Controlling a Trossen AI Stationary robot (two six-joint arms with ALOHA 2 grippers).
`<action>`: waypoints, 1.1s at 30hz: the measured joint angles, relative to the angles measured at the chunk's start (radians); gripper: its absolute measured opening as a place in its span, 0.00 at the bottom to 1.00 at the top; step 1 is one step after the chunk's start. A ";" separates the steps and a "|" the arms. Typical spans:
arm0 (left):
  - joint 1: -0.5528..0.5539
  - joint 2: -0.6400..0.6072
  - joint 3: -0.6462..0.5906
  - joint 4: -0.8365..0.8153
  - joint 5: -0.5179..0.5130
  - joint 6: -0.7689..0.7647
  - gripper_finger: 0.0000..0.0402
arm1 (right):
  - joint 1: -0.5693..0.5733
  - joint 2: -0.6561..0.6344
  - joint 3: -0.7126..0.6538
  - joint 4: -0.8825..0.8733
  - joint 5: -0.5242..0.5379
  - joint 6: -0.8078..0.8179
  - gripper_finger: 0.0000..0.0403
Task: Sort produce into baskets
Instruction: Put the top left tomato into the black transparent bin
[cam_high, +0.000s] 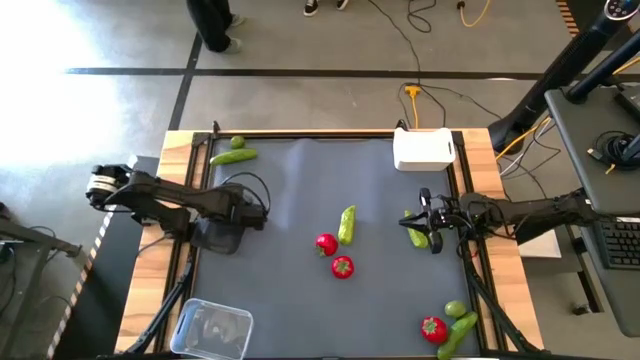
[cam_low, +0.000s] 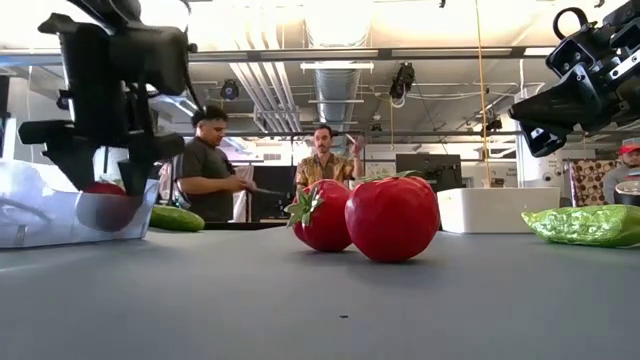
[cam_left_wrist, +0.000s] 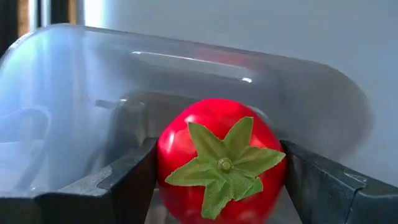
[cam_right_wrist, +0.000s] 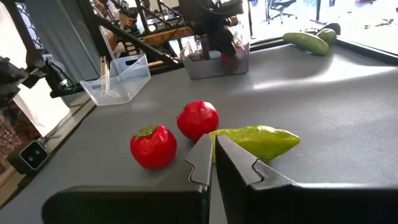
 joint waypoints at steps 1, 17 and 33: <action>0.004 0.008 0.000 0.001 -0.002 -0.006 0.73 | 0.000 0.000 0.000 0.000 0.000 0.000 0.03; 0.013 -0.009 0.008 -0.009 -0.036 -0.010 0.83 | 0.000 0.000 0.000 0.000 0.000 0.000 0.03; 0.014 -0.065 0.094 -0.118 -0.057 0.009 0.84 | 0.000 0.000 0.000 0.000 0.000 0.000 0.03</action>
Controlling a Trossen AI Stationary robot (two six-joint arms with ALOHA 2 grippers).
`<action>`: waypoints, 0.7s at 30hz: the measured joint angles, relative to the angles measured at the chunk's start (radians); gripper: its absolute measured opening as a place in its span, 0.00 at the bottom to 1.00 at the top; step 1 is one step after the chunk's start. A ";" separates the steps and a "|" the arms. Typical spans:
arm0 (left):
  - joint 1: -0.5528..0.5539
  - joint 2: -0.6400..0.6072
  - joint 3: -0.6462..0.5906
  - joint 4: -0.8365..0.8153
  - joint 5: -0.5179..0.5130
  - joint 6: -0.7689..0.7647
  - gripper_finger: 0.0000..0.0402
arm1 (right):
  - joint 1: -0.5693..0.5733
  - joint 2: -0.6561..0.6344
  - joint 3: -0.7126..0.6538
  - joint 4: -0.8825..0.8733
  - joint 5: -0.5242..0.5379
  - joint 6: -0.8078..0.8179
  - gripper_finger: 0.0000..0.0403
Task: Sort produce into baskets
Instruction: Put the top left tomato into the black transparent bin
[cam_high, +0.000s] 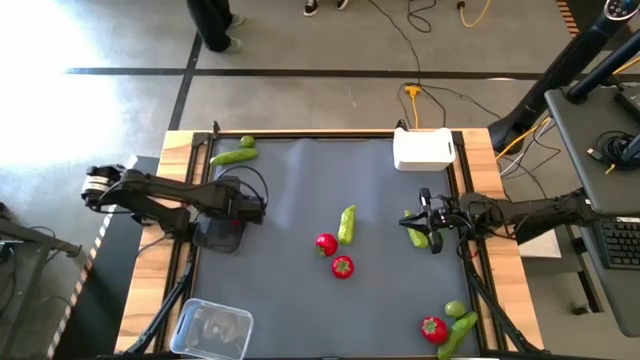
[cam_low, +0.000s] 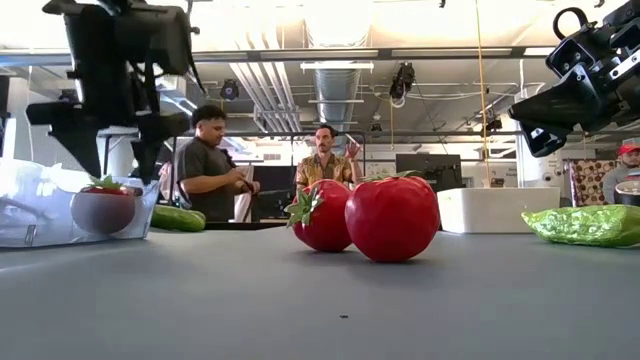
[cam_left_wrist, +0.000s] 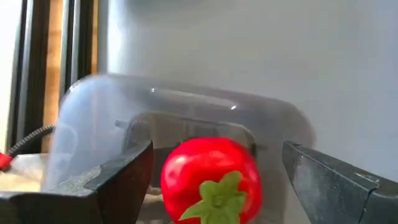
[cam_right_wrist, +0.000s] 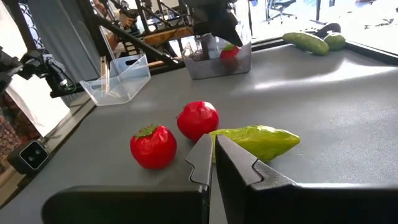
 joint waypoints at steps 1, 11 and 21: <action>0.000 -0.005 0.016 -0.008 -0.003 0.021 0.84 | 0.000 0.000 0.000 0.000 0.000 0.000 0.03; -0.112 -0.005 0.208 0.202 0.005 0.524 0.84 | 0.000 0.000 0.000 0.000 0.000 0.000 0.03; -0.311 0.109 0.231 0.622 0.028 0.921 0.82 | 0.000 0.000 0.000 0.000 0.000 0.000 0.03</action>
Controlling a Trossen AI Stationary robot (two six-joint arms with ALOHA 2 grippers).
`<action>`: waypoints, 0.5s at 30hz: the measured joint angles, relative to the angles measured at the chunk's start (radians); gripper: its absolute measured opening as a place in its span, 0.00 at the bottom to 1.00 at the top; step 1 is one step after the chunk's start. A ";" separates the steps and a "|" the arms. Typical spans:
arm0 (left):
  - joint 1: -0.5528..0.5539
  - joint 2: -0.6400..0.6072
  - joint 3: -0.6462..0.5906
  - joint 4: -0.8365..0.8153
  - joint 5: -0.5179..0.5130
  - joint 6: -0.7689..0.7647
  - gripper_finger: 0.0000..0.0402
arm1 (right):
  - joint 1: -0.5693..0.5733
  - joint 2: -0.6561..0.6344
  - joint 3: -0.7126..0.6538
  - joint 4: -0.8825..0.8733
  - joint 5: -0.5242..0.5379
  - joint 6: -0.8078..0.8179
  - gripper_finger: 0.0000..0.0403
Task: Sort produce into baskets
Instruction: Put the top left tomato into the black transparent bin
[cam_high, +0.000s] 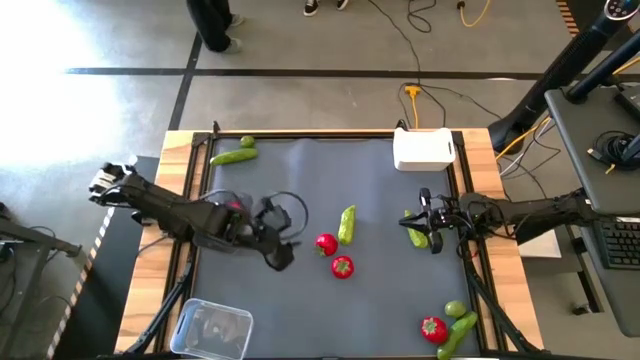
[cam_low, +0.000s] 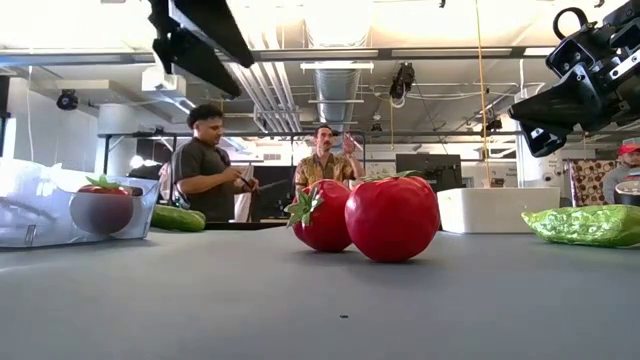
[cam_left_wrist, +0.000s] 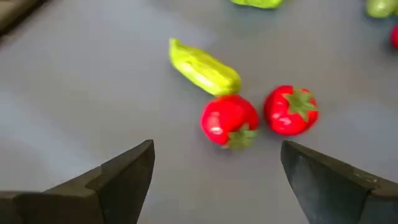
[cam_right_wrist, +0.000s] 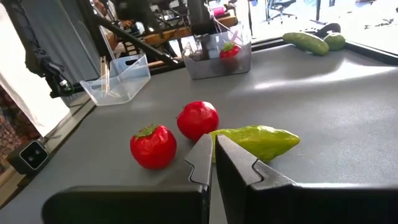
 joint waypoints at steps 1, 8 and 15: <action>-0.010 0.019 0.000 0.021 0.009 0.001 0.82 | 0.000 0.000 0.000 0.000 0.000 0.000 0.03; -0.081 0.185 0.005 0.149 -0.065 0.001 0.86 | 0.000 0.000 0.000 0.000 0.000 0.000 0.03; -0.087 0.380 0.066 0.238 -0.135 -0.053 0.92 | 0.000 0.000 0.000 0.000 0.000 0.000 0.03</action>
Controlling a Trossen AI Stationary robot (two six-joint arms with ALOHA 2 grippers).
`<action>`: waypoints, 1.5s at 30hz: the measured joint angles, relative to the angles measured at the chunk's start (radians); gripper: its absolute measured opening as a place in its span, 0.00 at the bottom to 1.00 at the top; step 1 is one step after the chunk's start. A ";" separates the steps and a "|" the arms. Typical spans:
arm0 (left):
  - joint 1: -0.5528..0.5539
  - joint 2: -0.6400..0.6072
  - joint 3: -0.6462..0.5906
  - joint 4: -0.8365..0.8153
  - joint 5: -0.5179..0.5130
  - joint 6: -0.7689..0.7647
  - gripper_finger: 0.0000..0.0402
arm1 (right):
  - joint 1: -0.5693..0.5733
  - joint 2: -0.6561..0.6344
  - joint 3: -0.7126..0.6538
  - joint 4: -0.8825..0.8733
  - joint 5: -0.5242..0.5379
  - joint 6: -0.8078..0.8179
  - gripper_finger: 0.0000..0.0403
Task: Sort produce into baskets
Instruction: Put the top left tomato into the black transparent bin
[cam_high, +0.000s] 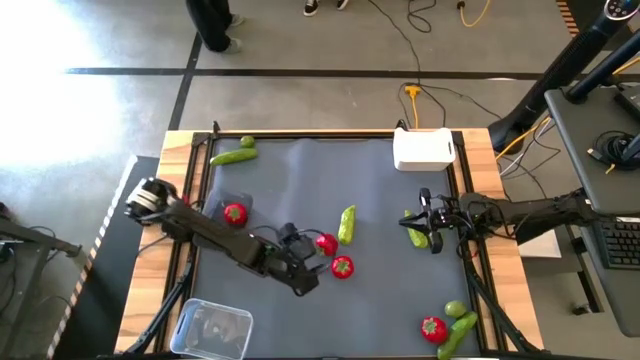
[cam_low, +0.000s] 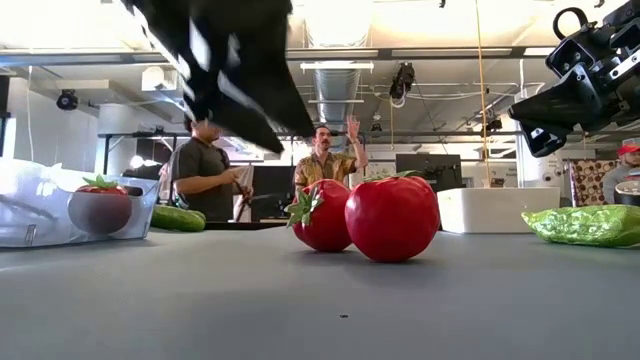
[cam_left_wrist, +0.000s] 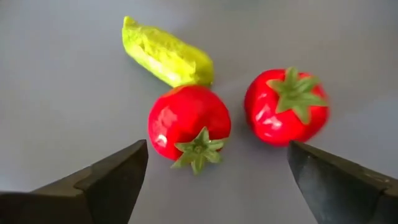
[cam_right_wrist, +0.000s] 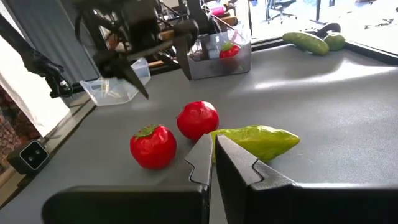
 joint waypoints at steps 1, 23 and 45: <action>0.000 0.025 0.012 -0.004 -0.014 -0.006 0.92 | 0.000 0.000 0.000 0.000 0.000 0.000 0.03; 0.087 0.272 0.272 -0.222 -0.097 -0.010 0.93 | 0.000 0.000 0.000 0.000 0.000 0.000 0.03; 0.133 0.270 0.183 -0.118 0.007 -0.045 0.85 | 0.000 0.000 0.000 0.000 0.000 0.000 0.03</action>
